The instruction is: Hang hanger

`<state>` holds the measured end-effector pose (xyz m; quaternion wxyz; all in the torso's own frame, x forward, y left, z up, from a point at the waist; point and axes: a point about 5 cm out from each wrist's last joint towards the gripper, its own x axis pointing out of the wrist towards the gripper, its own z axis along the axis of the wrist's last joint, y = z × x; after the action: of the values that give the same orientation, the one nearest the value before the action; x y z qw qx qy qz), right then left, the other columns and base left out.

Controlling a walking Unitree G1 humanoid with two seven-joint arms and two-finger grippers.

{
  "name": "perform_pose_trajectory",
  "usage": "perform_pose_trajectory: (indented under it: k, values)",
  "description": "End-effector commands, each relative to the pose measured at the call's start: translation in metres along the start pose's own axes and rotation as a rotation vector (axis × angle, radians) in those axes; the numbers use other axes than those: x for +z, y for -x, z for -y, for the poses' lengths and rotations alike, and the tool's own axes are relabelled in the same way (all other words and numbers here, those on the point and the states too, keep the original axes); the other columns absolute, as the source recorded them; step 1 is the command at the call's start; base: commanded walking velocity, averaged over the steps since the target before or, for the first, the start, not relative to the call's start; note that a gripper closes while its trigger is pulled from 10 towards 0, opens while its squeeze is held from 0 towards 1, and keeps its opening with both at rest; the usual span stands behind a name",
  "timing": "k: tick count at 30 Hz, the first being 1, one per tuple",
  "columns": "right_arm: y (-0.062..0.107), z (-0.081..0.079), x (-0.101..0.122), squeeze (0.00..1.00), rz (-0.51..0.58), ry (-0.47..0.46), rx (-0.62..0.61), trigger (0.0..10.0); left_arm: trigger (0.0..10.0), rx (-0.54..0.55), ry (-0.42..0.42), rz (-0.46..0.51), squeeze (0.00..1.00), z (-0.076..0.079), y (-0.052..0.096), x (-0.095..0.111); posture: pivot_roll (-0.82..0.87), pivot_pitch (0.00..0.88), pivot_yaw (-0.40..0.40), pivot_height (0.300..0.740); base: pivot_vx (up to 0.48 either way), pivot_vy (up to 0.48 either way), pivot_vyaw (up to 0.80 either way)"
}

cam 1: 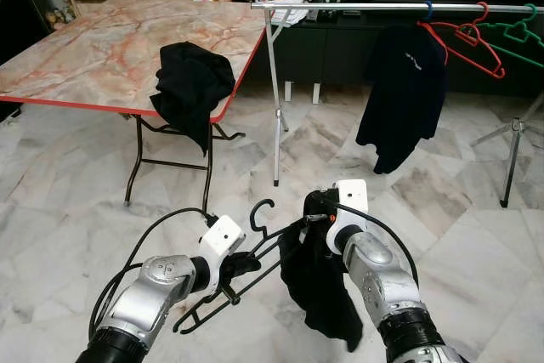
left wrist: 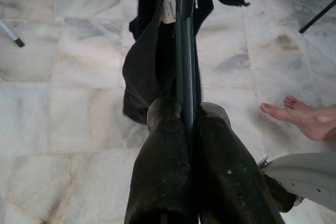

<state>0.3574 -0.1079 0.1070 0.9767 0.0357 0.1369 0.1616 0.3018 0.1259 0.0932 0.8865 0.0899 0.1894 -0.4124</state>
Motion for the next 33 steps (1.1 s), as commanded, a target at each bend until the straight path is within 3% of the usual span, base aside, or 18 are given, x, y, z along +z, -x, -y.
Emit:
perform_pose_trajectory:
  k: [1, 5, 15, 20, 33]
  values:
    - [-0.003, -0.003, 0.016, 0.00, 0.052, 0.040, 0.005, 10.0, 10.0, -0.001, 0.013, 0.007, 0.00, -0.002, 0.006, -0.002, 0.11, 0.108, 0.060, 0.740, 0.000, 0.000, 0.00]
    - [-0.003, 0.012, 0.016, 0.00, 0.030, 0.044, -0.069, 10.0, 10.0, -0.023, 0.011, 0.004, 0.00, -0.001, 0.010, -0.004, 0.11, 0.108, 0.059, 0.740, 0.000, 0.000, 0.00]
    - [-0.005, 0.012, 0.022, 0.00, 0.044, 0.077, -0.066, 10.0, 10.0, -0.076, 0.005, 0.004, 0.00, 0.005, 0.011, -0.004, 0.10, 0.106, 0.059, 0.740, 0.000, 0.000, 0.00]
    - [-0.008, -0.008, 0.025, 0.00, 0.050, 0.076, 0.074, 10.0, 10.0, -0.066, 0.005, 0.021, 0.00, 0.004, 0.008, 0.000, 0.11, 0.101, 0.059, 0.740, 0.000, 0.000, 0.00]
    - [0.002, -0.035, 0.037, 0.00, 0.111, -0.017, 0.161, 10.0, 10.0, 0.061, 0.022, -0.018, 0.00, -0.004, -0.002, -0.004, 0.10, 0.096, 0.061, 0.740, 0.000, 0.000, 0.00]
